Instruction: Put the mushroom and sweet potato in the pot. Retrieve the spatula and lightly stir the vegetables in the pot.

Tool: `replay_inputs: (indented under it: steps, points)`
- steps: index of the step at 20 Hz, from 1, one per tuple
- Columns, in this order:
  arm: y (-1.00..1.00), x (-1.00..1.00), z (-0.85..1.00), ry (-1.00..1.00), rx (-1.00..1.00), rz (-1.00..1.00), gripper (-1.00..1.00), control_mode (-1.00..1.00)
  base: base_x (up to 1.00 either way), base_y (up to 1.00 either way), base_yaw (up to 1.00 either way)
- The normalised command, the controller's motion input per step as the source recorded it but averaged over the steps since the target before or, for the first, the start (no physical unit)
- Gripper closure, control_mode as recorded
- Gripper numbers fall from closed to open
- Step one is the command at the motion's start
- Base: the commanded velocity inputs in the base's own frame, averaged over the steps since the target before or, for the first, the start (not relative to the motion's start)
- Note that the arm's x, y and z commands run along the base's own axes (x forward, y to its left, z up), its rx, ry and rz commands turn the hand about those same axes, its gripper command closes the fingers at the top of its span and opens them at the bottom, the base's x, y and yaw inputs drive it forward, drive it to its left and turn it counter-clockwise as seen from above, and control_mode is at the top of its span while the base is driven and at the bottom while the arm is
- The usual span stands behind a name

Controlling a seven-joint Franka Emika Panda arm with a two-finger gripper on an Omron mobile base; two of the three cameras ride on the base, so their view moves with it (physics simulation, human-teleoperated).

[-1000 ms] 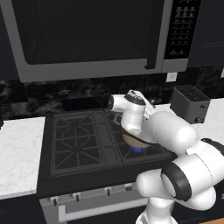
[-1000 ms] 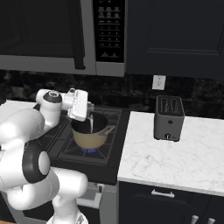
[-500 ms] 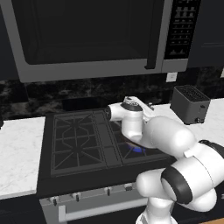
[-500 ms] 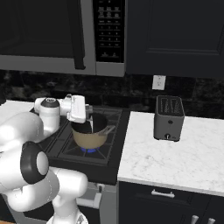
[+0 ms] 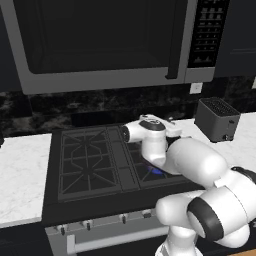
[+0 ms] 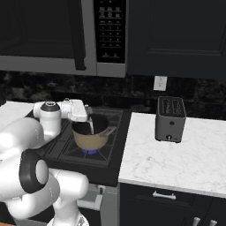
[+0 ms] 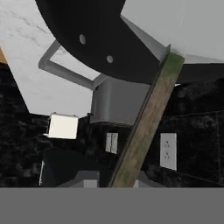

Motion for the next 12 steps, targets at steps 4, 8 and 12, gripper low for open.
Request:
replay_inputs:
  steps: [4,8,12]
  points:
    - [-0.11,-0.03,-0.02,0.01,-0.01,0.07,1.00,-1.00,0.00,0.00,0.00]
    - [0.00,0.04,-0.52,0.04,-0.13,0.04,1.00,-1.00,0.00,0.00,0.00]
    - [0.00,0.12,-0.64,0.06,-0.24,0.08,1.00,-1.00,0.00,0.00,0.00]
